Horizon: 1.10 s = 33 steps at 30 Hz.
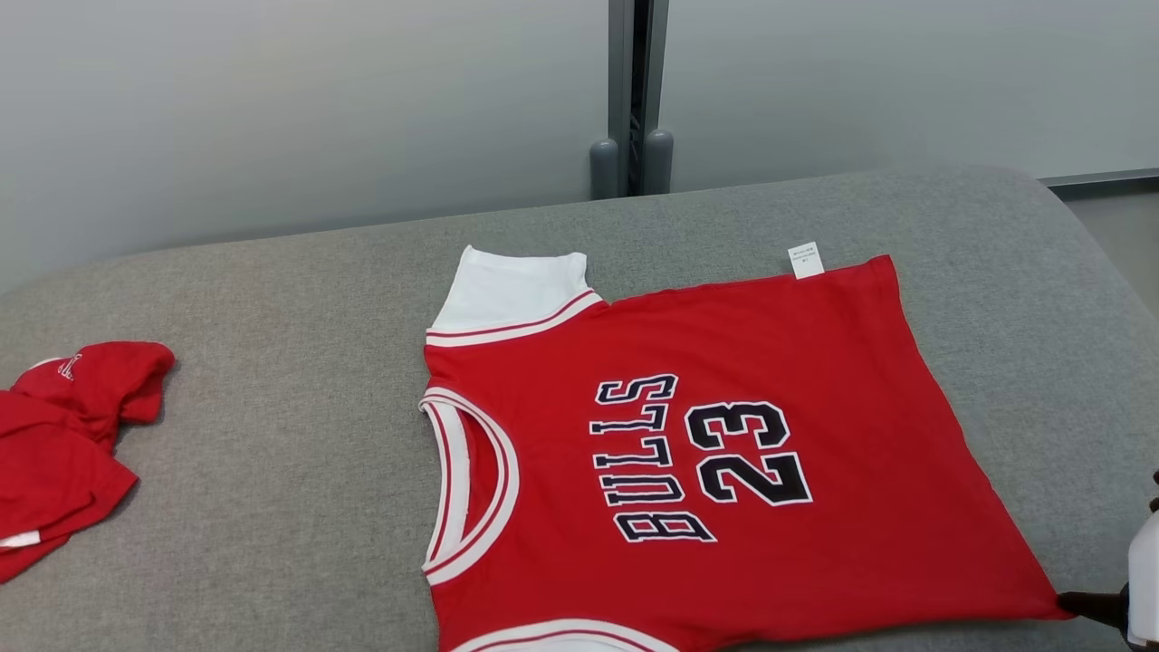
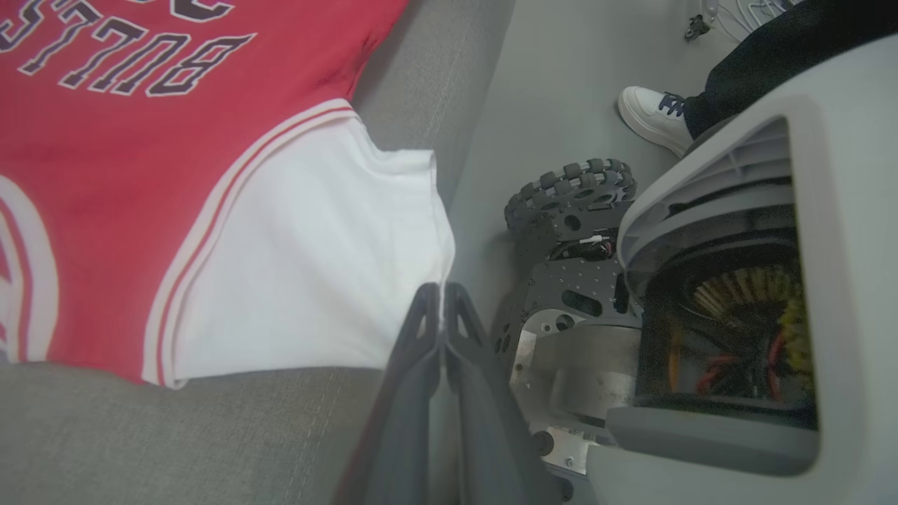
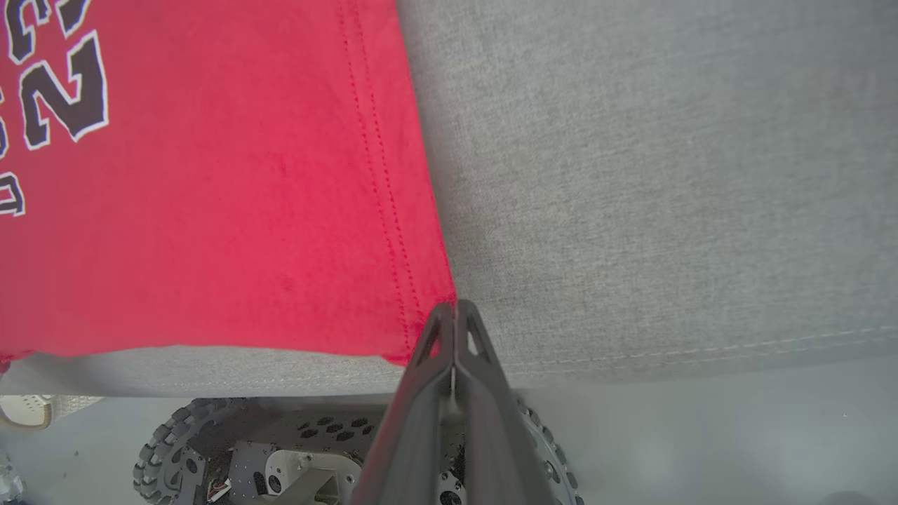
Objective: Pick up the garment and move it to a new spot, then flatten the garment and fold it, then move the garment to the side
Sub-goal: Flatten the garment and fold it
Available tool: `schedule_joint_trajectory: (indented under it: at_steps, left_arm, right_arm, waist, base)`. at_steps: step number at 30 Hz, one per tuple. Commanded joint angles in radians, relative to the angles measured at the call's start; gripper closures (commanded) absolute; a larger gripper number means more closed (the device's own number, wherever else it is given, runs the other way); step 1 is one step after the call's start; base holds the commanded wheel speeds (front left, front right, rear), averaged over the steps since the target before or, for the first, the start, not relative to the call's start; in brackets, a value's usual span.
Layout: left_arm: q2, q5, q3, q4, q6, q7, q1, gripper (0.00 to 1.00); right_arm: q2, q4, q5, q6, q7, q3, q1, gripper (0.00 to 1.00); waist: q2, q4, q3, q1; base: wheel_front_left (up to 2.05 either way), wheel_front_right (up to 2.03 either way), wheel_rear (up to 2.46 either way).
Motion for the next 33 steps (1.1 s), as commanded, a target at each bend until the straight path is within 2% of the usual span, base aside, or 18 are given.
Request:
schedule_joint_trajectory:
  at_steps: [1, 12, 18, 25, 33]
  left_arm:
    - [0.01, -0.019, 0.002, -0.006, -0.001, -0.001, 0.012, 1.0]
    - [0.024, -0.066, 0.002, 0.019, -0.001, -0.09, -0.071, 1.0]
    - [0.021, -0.112, 0.026, 0.081, -0.001, -0.194, -0.183, 1.0]
    - [-0.019, -0.057, 0.06, 0.205, -0.001, -0.263, -0.264, 1.0]
    - [-0.073, 0.012, 0.057, 0.351, 0.0, -0.299, -0.322, 1.0]
  right_arm:
    - [-0.021, -0.006, 0.007, -0.001, 0.01, -0.005, 0.017, 1.0]
    - [-0.032, -0.063, 0.006, -0.001, -0.03, -0.043, -0.014, 1.0]
    - [-0.029, -0.077, -0.025, -0.001, -0.09, -0.085, -0.07, 1.0]
    - [-0.001, -0.06, -0.062, -0.001, -0.141, -0.109, -0.119, 1.0]
    - [0.038, -0.031, -0.11, -0.001, -0.224, -0.131, -0.169, 1.0]
  waist:
    - [0.0, -0.001, -0.001, 0.0]
    - [0.0, 0.002, 0.014, 0.0]
    - [0.0, 0.012, 0.063, 0.0]
    - [0.0, 0.02, 0.119, 0.0]
    - [0.0, 0.018, 0.185, 0.0]
  base:
    - [0.0, 0.0, 0.0]
    - [0.0, 0.0, 0.0]
    - [0.0, 0.0, 0.0]
    - [0.0, 0.0, 0.0]
    - [0.0, 0.0, 0.0]
